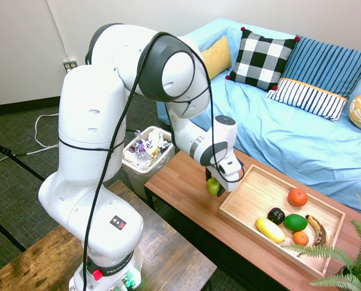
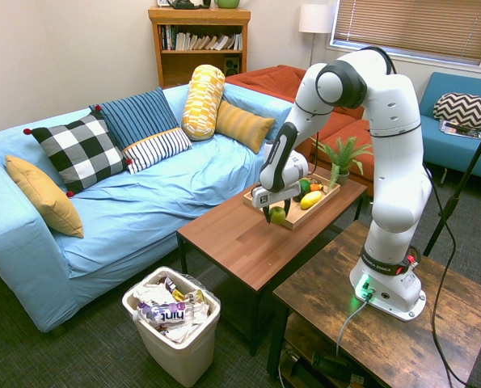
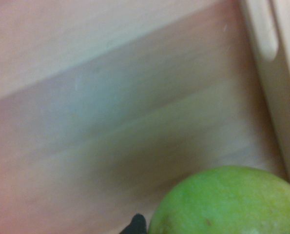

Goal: Put the apple in the tray

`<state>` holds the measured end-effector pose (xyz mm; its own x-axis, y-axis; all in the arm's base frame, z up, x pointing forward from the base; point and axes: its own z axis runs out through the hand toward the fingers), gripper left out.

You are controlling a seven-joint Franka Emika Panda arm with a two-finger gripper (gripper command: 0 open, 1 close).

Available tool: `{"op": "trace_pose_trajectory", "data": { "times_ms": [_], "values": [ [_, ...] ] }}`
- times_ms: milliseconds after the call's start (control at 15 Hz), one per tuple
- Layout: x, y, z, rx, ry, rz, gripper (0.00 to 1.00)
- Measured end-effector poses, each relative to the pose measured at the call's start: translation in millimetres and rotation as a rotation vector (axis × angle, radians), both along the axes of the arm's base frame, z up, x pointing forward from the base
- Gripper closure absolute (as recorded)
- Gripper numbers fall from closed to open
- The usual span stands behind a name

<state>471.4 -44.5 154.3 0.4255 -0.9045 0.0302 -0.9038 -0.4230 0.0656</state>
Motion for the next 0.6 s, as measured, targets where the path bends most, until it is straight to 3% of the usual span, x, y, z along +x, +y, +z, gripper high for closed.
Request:
{"op": "trace_pose_trajectory", "data": {
  "times_ms": [267, 600],
  "values": [
    [47.6, -34.4, 25.2, -0.012, -0.018, -0.047, 1.00],
    [81.5, -94.3, 15.7, -0.032, -0.017, -0.143, 1.00]
  ]
}}
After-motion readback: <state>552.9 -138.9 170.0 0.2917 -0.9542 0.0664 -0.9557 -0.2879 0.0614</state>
